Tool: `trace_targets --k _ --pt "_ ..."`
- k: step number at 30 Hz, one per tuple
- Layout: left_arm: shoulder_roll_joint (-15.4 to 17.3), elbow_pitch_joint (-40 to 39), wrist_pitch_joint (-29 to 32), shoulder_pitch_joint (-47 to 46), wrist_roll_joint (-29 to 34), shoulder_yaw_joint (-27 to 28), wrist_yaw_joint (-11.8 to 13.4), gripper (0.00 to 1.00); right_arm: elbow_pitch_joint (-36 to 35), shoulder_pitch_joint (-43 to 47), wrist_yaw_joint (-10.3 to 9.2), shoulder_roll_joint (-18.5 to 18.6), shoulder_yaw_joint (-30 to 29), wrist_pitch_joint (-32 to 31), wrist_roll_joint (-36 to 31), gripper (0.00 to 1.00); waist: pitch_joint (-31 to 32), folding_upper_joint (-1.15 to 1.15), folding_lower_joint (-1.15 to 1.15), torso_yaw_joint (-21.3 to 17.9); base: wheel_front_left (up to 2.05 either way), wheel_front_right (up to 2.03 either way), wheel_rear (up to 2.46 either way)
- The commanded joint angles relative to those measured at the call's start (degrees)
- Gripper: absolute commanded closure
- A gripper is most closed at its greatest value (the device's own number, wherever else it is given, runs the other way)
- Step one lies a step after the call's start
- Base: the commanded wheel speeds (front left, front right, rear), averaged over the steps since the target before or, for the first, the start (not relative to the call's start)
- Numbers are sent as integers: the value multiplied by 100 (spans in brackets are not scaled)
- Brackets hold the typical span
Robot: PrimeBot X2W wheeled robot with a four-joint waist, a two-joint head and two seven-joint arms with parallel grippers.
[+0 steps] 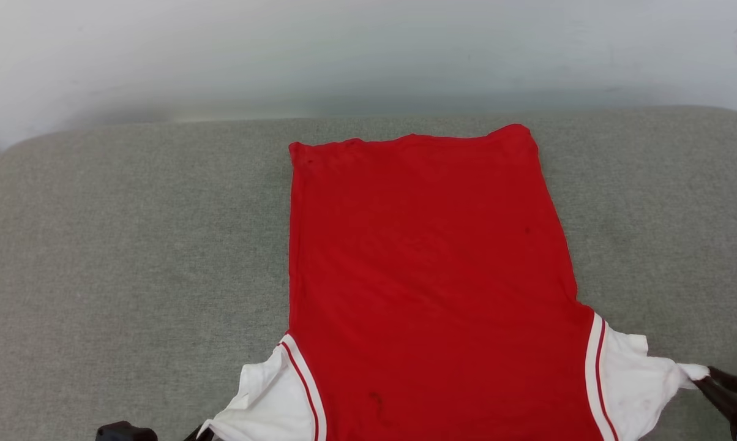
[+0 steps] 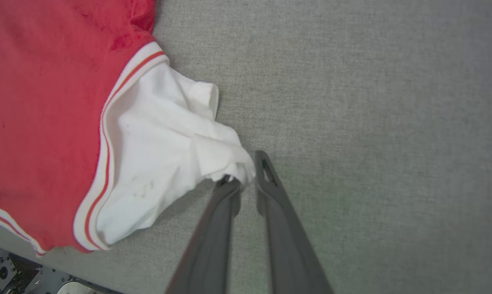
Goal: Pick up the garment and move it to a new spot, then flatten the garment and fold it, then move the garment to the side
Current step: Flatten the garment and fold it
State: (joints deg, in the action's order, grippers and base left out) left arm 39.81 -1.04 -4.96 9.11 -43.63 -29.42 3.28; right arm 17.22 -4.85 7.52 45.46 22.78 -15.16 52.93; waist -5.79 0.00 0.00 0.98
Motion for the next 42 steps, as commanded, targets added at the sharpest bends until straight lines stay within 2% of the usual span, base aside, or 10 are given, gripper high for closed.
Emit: trace_targets --k 1,3,6,12,16,17,23,32,37,42 --pt "102 -109 91 -39 129 -60 40 100 -49 -133 -5 -47 -129 -156 91 0 -74 0 0 53 0 0 0" --pt "52 -448 248 -66 53 -113 59 100 -227 -314 -4 -34 -389 -446 189 0 -168 0 0 136 0 0 0" --pt "155 -1003 541 -106 13 -156 98 100 -515 -602 -4 -43 -728 -897 172 0 -367 0 0 290 0 0 0" --pt "354 -1911 961 -330 240 -254 208 100 -842 -1662 -4 -337 -1378 -2340 -236 0 -964 0 0 764 0 0 0" --pt "367 -2294 1134 -584 393 -317 172 100 -703 -2592 -4 -633 -1782 -3414 -800 0 -1436 0 0 1150 0 0 0" --pt "367 -2294 1134 -584 393 -317 172 100 -703 -2592 -4 -633 -1782 -3414 -800 0 -1436 0 0 1150 0 0 0" --pt "242 -2605 1287 -1017 602 -487 9 100 -364 -3858 -4 -956 -2357 -4697 -1884 0 -2098 0 0 1770 0 0 0" --pt "-29 -2756 1329 -1477 774 -746 -232 100 20 -5087 -4 -1256 -3069 -5588 -3258 0 -2702 0 0 2399 0 0 0" --pt "-114 -2664 1304 -1613 791 -818 -342 100 89 -5287 -4 -1364 -3201 -5815 -3651 0 -2877 0 0 2594 0 0 0" --pt "-206 -2533 1233 -1671 762 -862 -412 100 136 -5022 -4 -1438 -3257 -5970 -3841 0 -2948 0 0 2701 0 0 0"
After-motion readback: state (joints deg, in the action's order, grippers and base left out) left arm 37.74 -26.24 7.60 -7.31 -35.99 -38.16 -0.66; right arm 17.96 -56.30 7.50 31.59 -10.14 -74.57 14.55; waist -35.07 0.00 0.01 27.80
